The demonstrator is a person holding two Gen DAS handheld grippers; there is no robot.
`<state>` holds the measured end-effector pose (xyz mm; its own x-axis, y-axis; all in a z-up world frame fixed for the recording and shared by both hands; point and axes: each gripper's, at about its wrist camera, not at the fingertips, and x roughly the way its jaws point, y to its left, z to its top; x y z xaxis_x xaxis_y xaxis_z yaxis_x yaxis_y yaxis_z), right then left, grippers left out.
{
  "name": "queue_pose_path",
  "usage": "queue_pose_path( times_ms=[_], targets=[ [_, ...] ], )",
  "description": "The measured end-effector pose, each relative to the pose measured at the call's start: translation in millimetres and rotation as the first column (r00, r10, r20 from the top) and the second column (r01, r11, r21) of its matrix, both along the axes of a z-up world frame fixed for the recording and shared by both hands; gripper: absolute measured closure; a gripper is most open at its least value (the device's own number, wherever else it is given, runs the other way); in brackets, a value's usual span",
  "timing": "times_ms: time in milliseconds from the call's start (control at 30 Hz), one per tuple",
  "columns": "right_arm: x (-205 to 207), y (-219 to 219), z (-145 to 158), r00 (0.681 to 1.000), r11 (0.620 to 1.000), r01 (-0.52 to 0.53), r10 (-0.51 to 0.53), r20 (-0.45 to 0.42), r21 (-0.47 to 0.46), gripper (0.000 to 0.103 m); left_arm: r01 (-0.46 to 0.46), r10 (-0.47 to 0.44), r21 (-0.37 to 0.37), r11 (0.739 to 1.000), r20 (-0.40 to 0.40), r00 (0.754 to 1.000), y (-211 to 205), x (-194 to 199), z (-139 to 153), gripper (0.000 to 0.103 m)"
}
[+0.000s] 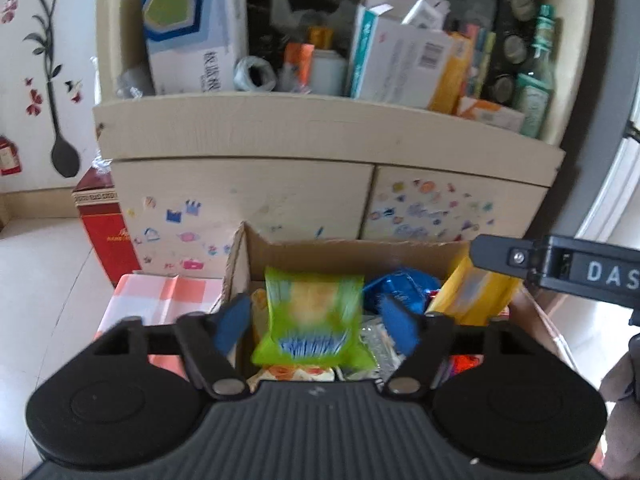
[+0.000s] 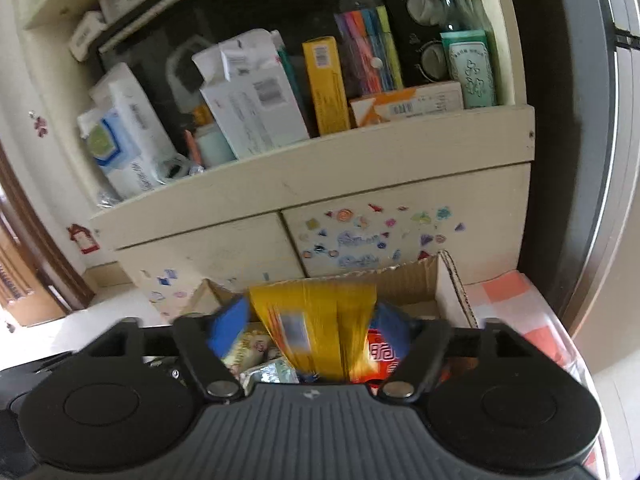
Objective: Organize snacks
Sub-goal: 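Open both tools to drop the green and yellow bags into the box, then withdraw both tools toward the pink bag and yellow waffle bag on the table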
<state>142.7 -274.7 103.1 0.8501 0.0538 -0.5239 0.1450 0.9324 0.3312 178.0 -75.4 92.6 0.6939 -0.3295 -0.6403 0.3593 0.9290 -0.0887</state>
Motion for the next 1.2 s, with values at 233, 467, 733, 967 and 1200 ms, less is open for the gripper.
queue_pose_path(
  times_ms=[233,467,733,967,1200],
  targets=[
    [-6,-4,2,1.0,1.0,0.004,-0.004,-0.005,0.008,0.011,-0.022,0.022,0.001,1.0,0.013,1.0,14,-5,15,0.026],
    [-13,1,3,0.999,1.0,-0.025,0.024,-0.046,-0.01,0.009,0.001,-0.002,0.058,0.998,0.013,1.0,25,-19,14,0.025],
    [-26,1,7,0.996,0.999,-0.047,0.045,-0.079,-0.021,0.007,0.022,-0.022,0.103,0.994,0.005,1.0,45,-39,12,0.025],
    [-46,-4,1,0.99,0.999,-0.033,0.036,-0.137,0.02,0.004,0.08,-0.08,0.133,0.988,-0.005,0.997,61,-67,15,0.024],
    [-72,2,-8,0.975,0.998,-0.064,0.061,-0.211,-0.008,0.001,0.135,-0.131,0.16,0.978,-0.034,0.991,72,-80,7,0.023]
  ],
)
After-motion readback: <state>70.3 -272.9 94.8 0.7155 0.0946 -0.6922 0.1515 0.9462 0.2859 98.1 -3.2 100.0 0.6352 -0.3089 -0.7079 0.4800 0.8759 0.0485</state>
